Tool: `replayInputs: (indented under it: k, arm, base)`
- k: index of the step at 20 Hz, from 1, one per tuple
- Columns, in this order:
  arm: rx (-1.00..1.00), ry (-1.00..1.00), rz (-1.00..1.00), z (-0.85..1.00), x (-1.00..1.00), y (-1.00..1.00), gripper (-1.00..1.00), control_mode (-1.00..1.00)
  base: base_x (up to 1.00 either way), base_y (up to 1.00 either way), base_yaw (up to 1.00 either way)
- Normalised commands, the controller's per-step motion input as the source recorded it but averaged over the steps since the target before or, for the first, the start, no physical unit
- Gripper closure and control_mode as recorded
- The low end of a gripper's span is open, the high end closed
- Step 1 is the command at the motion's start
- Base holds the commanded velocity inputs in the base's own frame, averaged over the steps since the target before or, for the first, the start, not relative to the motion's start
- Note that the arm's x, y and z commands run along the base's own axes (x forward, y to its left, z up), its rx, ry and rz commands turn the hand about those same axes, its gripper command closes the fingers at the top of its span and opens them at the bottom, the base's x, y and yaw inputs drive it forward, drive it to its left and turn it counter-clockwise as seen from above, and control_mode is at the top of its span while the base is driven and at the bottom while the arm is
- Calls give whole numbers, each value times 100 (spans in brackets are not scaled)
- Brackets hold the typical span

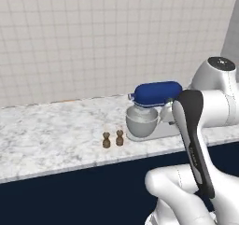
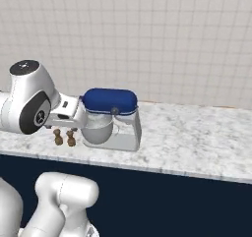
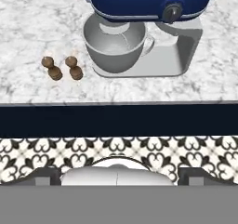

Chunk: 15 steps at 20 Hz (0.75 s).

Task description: Navigate to the stand mixer.

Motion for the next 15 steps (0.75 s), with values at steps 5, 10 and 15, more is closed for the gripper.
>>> replayInputs:
  k: [5,10,15]
  arm:
    - [0,0,0,0,0,0,-100,100]
    - [0,0,0,0,0,0,-100,100]
    - [0,0,0,0,0,0,-100,100]
  base:
    - [100,0,0]
    - [100,-14,11]
    - [100,-38,22]
